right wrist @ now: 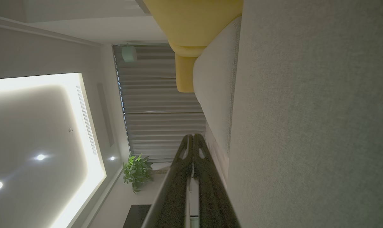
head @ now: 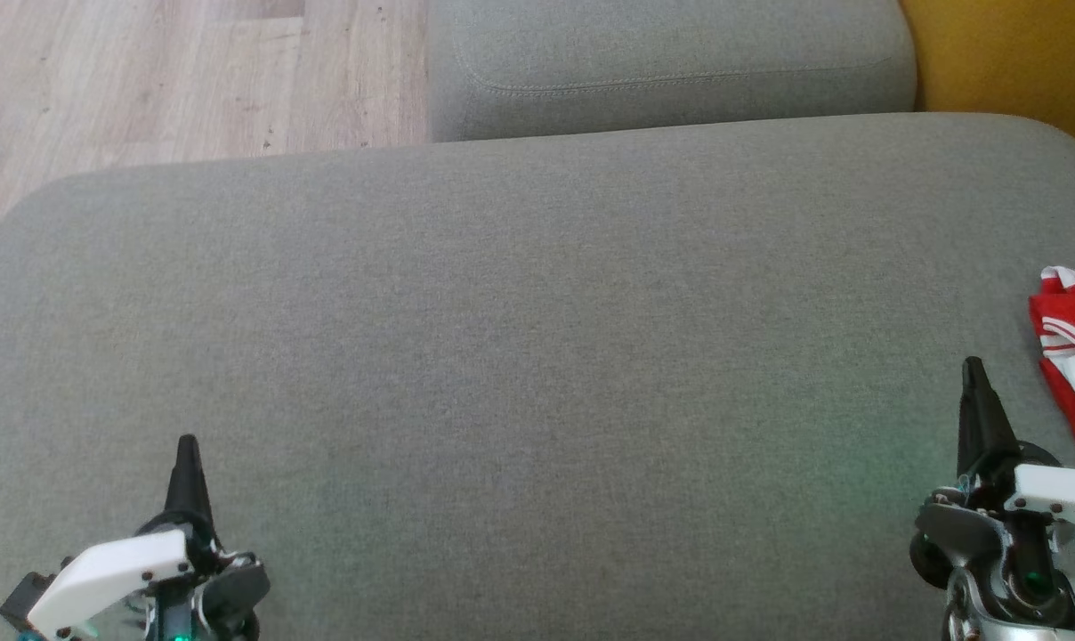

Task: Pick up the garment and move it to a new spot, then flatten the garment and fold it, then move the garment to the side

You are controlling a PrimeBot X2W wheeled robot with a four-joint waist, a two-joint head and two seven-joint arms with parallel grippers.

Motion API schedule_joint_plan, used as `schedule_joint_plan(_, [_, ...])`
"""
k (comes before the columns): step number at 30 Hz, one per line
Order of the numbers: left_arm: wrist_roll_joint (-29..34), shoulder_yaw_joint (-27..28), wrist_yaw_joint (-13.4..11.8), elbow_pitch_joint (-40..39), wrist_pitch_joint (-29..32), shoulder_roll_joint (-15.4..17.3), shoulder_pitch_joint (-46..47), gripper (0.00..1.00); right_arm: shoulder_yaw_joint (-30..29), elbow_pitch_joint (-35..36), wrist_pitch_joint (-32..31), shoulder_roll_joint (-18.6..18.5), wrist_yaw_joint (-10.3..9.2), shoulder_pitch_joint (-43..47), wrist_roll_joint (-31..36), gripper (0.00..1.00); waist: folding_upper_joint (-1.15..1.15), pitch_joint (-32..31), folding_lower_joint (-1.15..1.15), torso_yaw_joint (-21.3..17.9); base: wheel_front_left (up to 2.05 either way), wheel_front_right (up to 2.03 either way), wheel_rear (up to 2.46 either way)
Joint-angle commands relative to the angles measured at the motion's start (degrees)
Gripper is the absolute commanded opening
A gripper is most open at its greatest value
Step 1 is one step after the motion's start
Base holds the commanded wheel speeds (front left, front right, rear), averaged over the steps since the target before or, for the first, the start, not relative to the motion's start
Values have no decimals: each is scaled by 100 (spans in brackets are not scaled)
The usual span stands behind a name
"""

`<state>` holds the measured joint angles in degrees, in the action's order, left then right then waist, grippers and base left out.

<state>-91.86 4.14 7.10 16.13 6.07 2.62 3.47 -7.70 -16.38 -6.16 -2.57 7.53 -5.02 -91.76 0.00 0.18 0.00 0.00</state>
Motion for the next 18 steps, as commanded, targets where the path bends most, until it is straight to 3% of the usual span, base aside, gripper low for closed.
schedule_joint_plan(1, [-32,237,38,-207,41,26,272,0,117,235,-33,-31,-4,-116,-40,0,0,0,0,0,0,0,0])
schedule_joint_plan(18, [-32,237,38,-208,41,26,272,0,118,235,-33,-31,-4,-116,-40,0,0,0,0,0,0,0,0])
